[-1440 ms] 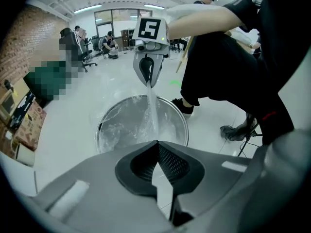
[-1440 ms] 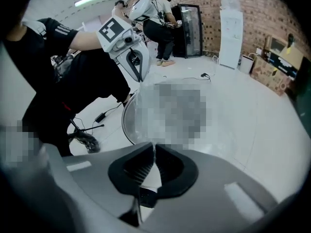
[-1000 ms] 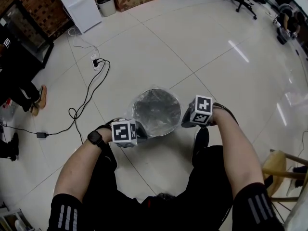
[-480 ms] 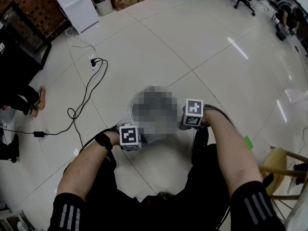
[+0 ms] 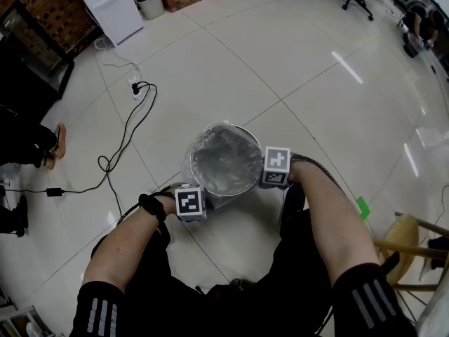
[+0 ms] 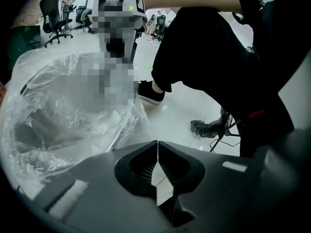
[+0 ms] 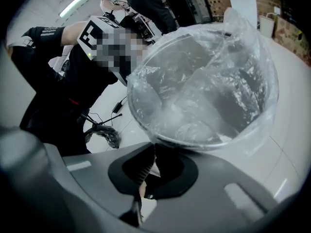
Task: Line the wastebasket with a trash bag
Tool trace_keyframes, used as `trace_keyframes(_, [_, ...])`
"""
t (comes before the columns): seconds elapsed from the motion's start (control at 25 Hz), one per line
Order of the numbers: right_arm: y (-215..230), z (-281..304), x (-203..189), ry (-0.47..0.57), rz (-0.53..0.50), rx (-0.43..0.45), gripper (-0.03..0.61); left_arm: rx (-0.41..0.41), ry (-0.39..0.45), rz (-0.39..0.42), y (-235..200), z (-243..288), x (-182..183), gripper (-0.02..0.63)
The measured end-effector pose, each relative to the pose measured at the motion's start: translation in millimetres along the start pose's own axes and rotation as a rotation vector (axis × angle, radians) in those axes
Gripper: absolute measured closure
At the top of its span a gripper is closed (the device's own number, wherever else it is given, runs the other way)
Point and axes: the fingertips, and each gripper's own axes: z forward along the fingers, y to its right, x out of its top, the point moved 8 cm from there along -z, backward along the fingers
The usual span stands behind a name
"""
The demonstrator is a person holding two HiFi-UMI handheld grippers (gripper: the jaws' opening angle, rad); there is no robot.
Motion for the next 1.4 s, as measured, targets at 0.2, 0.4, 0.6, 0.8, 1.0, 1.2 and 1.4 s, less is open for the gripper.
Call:
trace_keyframes(0.2, [4,12,-2,-0.025,0.007,-0.032,0.571,-0.017,0.035,-0.009,2,5,-5,0.545])
trace_keyframes(0.4, [2,9,0,-0.023,0.014,-0.023,0.571,-0.083,0.092,-0.064,4,-25,-10,0.497])
trace_keyframes(0.6, [1,13,-1,-0.017,0.011,-0.013,0.568,-0.128,0.153,-0.185,5,-72,-16,0.488])
trace_keyframes(0.8, [4,13,-2,-0.047,0.0,-0.061,0.568,-0.052,0.08,-0.223,-6,-90,-44,0.479])
trace_keyframes(1.0, [4,15,-2,-0.043,-0.002,-0.039,0.563,0.236,0.1,-0.255,-43,-99,-57,0.399])
trace_keyframes(1.2, [7,14,-1,-0.032,0.004,-0.046,0.513,0.379,0.063,-0.213,-61,-90,-48,0.348])
trace_keyframes(1.4, [9,14,-4,-0.027,0.022,-0.058,0.465,0.453,-0.014,-0.195,-77,-66,-51,0.336])
